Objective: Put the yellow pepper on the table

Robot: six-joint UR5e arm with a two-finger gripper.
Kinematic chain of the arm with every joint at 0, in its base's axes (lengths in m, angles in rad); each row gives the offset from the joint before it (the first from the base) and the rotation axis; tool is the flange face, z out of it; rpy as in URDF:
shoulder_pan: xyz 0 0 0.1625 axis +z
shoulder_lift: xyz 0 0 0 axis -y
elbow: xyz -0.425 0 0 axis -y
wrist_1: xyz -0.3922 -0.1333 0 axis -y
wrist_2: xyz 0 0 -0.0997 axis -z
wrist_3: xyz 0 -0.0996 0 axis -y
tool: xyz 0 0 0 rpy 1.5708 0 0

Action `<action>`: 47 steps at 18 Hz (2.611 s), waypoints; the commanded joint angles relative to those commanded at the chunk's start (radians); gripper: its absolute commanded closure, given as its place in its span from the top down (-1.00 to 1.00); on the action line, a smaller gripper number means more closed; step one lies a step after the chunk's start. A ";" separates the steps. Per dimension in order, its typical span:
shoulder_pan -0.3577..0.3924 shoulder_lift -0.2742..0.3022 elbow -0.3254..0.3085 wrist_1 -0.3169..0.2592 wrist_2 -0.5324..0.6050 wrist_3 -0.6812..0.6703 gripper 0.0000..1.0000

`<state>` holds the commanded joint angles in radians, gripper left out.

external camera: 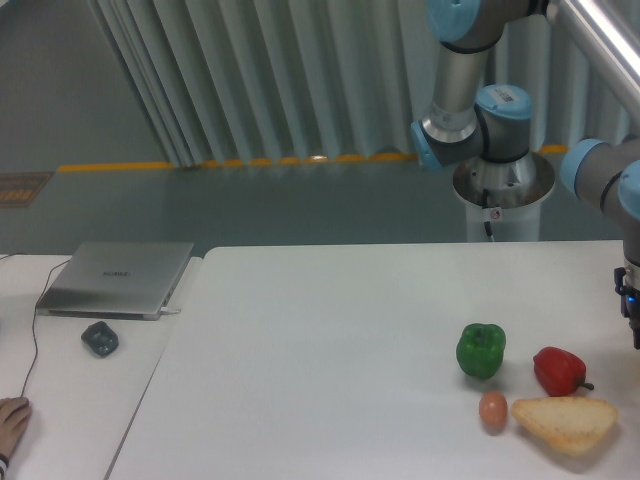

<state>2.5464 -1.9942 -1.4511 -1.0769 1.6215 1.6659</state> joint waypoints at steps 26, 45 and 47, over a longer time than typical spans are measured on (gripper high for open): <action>0.293 -0.028 0.017 0.014 0.018 0.395 1.00; 0.265 -0.153 0.126 0.077 0.187 1.169 1.00; 0.258 -0.167 0.127 0.078 0.187 1.172 1.00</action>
<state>2.8041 -2.1613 -1.3238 -0.9986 1.8086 2.8378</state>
